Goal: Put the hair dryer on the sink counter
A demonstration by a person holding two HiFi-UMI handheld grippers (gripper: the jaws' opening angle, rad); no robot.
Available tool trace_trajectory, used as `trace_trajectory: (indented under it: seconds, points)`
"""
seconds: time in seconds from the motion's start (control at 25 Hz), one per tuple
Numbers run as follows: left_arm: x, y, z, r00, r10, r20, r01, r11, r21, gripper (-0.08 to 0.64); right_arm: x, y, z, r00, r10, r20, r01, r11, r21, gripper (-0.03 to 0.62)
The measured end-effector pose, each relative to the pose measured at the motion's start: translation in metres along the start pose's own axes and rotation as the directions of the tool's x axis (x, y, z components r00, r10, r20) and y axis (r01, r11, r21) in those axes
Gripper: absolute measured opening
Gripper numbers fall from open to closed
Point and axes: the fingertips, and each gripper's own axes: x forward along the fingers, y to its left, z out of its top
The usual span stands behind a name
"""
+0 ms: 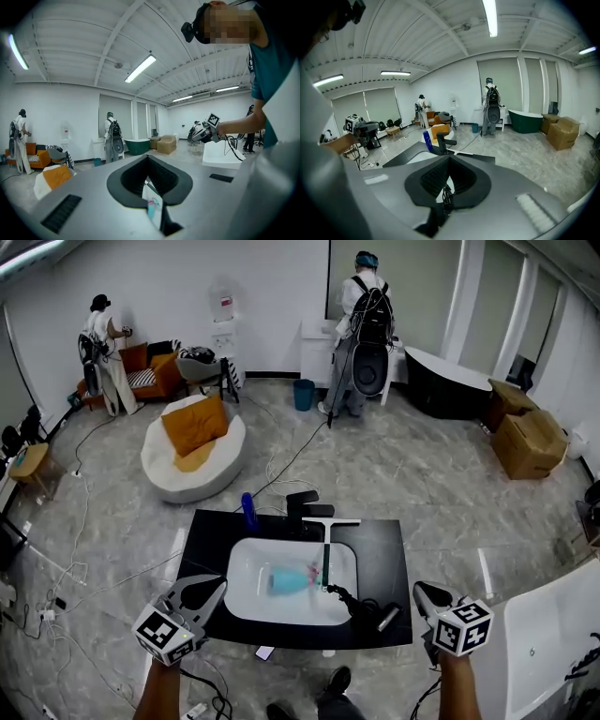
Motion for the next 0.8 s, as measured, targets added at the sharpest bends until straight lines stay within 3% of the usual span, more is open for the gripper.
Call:
trace_trajectory:
  seconds: [0.52,0.8]
  points:
    - [-0.028,-0.011,-0.017,0.999,0.034,-0.017,-0.035,0.998,-0.054,0.005,-0.009,0.008,-0.012,1.0,0.02,-0.006,-0.02,1.0,0.021,0.009]
    - [-0.022,-0.023,-0.037,0.999,-0.002,-0.039,-0.003,0.992,-0.123,0.005,-0.003,0.009,-0.036,0.999,0.037,-0.033,-0.035,0.998,0.055,0.009]
